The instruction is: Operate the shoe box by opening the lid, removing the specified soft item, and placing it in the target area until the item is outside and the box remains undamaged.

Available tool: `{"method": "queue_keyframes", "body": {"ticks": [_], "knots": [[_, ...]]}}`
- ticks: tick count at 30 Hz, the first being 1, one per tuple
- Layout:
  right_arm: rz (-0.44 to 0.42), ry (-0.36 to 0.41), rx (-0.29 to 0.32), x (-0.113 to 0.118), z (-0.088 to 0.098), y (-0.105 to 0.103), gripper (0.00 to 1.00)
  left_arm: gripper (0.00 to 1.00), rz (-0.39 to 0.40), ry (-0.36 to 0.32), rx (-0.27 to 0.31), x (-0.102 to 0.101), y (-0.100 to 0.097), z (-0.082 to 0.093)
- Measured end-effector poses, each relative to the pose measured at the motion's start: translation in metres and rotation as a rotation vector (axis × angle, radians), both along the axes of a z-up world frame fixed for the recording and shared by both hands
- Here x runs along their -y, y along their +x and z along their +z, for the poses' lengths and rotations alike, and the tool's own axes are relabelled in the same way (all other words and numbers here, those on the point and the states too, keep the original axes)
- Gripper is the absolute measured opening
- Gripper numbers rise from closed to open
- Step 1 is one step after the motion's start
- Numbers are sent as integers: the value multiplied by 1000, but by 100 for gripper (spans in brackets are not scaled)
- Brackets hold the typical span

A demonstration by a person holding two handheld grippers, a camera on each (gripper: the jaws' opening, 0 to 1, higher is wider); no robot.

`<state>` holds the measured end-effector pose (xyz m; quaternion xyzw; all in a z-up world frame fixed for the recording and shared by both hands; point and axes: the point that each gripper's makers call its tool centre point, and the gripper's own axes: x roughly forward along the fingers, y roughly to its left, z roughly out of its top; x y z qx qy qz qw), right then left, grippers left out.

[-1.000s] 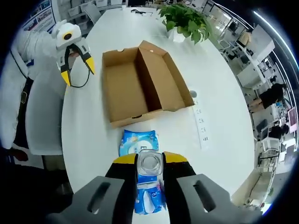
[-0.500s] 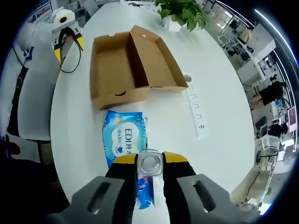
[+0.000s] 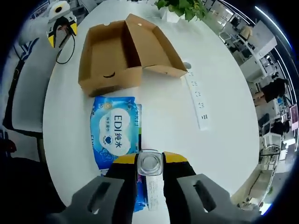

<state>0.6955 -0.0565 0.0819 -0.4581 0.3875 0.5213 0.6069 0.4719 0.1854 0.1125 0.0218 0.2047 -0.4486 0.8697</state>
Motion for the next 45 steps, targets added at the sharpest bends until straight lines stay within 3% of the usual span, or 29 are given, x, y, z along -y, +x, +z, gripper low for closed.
{"method": "queue_keyframes", "body": {"ticks": [22,45], "knots": [[6,20,-54,6,-30,-1,17,42,-5,7,-17,3,2,-6],[40,44,-78,11,-34,6,18,42,15,11,-35,0,-2,-12]]}}
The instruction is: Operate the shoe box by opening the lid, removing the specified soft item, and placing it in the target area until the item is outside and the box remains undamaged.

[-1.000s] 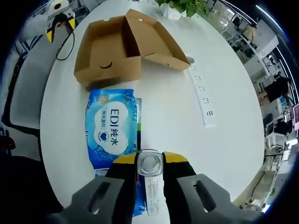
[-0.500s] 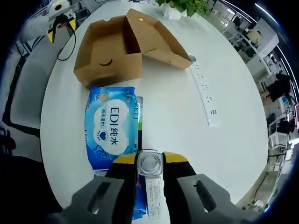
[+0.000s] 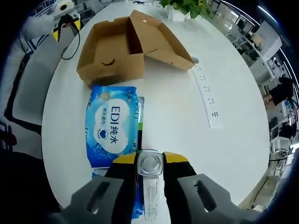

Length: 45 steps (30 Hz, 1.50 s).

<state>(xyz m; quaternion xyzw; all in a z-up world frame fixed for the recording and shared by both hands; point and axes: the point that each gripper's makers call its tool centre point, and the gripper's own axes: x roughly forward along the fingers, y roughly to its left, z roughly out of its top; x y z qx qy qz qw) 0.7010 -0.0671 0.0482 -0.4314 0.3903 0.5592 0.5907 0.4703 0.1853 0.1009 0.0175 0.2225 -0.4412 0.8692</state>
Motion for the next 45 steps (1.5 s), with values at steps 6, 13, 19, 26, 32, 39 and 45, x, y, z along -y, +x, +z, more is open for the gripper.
{"method": "queue_keyframes", "body": {"ticks": [6,13,19,26,32,39,45], "knots": [[-22,-2,-9,3,0,-1,18,42,2,0,-3,-1,-1,-1],[-26,3,3,5,4,1,18,42,-3,-1,-2,1,-1,0],[-17,14,9,2,8,0,18,42,-6,-2,0,2,-1,1],[-33,23,14,2,18,0,17,42,-7,-4,1,3,-2,1],[-44,42,20,0,28,-4,16,42,-9,-10,2,4,-2,2],[-48,57,37,-1,40,-6,16,42,-15,-13,8,5,-3,4],[-51,65,58,-2,51,-8,16,42,-16,-15,14,4,-3,6]]}}
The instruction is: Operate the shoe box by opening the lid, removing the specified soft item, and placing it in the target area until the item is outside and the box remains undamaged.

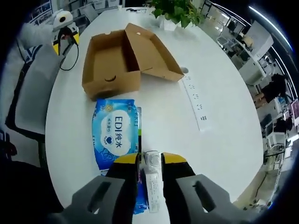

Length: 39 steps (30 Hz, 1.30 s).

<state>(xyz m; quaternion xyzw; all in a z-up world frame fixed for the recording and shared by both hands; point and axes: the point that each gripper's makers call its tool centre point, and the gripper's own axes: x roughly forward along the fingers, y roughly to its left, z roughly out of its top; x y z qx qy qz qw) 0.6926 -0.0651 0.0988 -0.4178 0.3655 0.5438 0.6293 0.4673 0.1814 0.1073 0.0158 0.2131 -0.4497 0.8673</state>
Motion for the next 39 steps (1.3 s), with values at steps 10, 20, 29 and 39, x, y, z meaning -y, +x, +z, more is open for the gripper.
{"method": "queue_keyframes", "body": {"ticks": [10,20,29,39], "knots": [[9,7,11,-8,13,-11,17,42,0,-8,14,-1,-2,5],[17,49,39,-33,20,-24,18,42,15,-17,16,-10,-3,7],[16,150,32,-77,19,-43,21,42,42,-14,5,-23,-5,2],[30,183,19,-104,13,-59,26,41,92,-8,6,-44,-10,2]]}}
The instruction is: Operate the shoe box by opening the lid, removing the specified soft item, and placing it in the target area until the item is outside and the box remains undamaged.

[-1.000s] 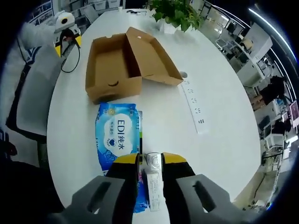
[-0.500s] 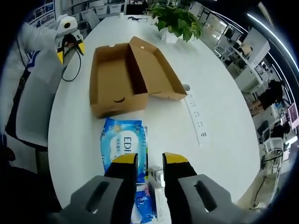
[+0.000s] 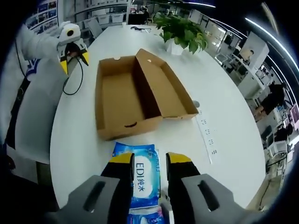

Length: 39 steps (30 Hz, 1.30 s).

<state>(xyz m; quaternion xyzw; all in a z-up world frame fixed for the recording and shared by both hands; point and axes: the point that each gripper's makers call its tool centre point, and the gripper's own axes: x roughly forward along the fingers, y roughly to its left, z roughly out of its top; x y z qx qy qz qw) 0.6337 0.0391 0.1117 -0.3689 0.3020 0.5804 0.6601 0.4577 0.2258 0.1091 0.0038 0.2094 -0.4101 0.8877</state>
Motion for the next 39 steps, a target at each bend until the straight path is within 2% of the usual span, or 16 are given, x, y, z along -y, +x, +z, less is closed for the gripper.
{"method": "queue_keyframes", "body": {"ticks": [1,7,16,22,25,28,31,34,39], "knots": [[1,3,1,-1,0,-1,26,41,7,0,2,-2,0,0],[-24,151,-13,-34,9,-16,29,42,49,-6,15,-11,3,4],[-105,274,-51,-50,3,-27,42,42,114,7,16,-27,6,3],[-129,382,-29,-65,5,-40,46,41,173,28,23,-40,9,0],[-139,405,-26,-69,4,-46,48,41,214,41,29,-49,12,-1],[-200,421,-90,-74,0,-54,54,42,258,54,49,-59,16,1],[-188,432,-66,-77,1,-57,55,43,310,63,67,-70,21,3],[-202,463,-88,-81,4,-62,57,44,347,69,69,-78,23,5],[-198,478,-76,-87,6,-70,57,43,382,76,74,-87,25,5]]}}
